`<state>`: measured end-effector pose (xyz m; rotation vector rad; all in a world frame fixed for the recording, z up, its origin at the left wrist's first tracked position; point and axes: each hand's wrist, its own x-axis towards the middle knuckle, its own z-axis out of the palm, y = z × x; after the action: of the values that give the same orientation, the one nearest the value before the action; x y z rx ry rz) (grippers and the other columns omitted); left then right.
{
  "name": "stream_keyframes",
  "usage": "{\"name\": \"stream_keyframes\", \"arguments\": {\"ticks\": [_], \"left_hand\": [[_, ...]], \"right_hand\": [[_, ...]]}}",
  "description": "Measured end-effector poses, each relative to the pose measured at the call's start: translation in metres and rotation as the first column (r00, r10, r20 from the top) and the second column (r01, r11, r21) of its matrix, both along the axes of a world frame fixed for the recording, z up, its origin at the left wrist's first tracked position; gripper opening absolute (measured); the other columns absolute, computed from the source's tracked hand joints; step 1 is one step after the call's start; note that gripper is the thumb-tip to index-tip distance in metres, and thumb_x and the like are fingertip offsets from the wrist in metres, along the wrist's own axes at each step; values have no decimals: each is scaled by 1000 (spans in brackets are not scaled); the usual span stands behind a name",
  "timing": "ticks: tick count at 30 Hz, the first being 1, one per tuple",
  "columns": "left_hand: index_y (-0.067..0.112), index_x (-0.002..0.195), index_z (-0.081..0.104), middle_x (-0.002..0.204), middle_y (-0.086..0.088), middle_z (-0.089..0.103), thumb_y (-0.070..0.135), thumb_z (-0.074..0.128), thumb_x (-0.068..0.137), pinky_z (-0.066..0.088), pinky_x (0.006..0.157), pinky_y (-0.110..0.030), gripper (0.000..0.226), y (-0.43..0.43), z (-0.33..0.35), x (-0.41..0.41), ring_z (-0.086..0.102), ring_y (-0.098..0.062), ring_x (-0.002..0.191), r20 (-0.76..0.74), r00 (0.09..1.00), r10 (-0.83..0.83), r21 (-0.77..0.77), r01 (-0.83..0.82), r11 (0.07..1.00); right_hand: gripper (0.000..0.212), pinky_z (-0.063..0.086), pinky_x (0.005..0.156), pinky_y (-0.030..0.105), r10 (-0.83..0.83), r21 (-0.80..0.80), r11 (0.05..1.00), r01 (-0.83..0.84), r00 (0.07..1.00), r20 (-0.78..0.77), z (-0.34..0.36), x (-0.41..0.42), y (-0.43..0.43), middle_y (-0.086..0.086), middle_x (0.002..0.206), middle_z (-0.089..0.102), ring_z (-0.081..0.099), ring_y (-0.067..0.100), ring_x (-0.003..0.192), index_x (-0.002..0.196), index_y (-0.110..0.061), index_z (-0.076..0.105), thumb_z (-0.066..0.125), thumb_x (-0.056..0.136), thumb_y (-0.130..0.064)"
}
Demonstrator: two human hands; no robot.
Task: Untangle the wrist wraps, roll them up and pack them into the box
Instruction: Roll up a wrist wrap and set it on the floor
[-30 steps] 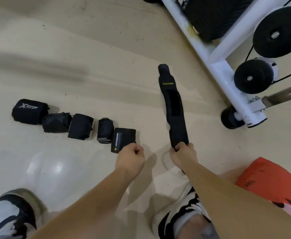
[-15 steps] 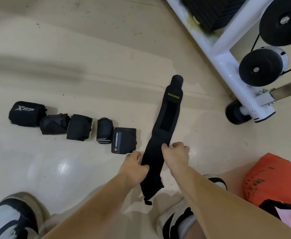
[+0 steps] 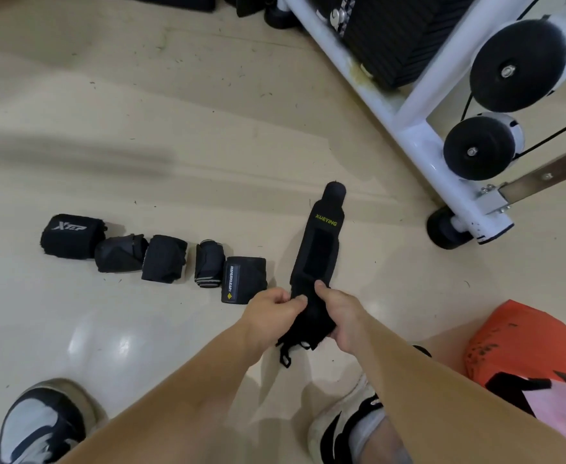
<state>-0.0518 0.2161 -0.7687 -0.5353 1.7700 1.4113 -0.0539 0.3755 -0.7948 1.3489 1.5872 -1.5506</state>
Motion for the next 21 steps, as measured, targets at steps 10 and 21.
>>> {"name": "stream_keyframes", "arguments": {"ticks": [10, 21], "left_hand": [[7, 112, 72, 98, -10, 81, 73, 31, 102, 52, 108, -46, 79, -10, 107, -27, 71, -30, 106, 48, 978, 202, 2, -202, 979], [4, 109, 63, 114, -21, 74, 8, 66, 102, 65, 82, -45, 8, -58, 289, -13, 76, -35, 101, -247, 933, 260, 197, -215, 957]], "right_hand": [[35, 56, 86, 40, 215, -87, 961, -261, 908, -360, 142, -17, 16, 5, 110, 75, 69, 27, 104, 110, -12, 73, 55, 81, -3], [60, 49, 113, 50, 458, -69, 812, -579, 706, -541, 323, 2, -21, 16, 112, 69, 61, 33, 107, 114, 2, 73, 50, 59, 2]]}}
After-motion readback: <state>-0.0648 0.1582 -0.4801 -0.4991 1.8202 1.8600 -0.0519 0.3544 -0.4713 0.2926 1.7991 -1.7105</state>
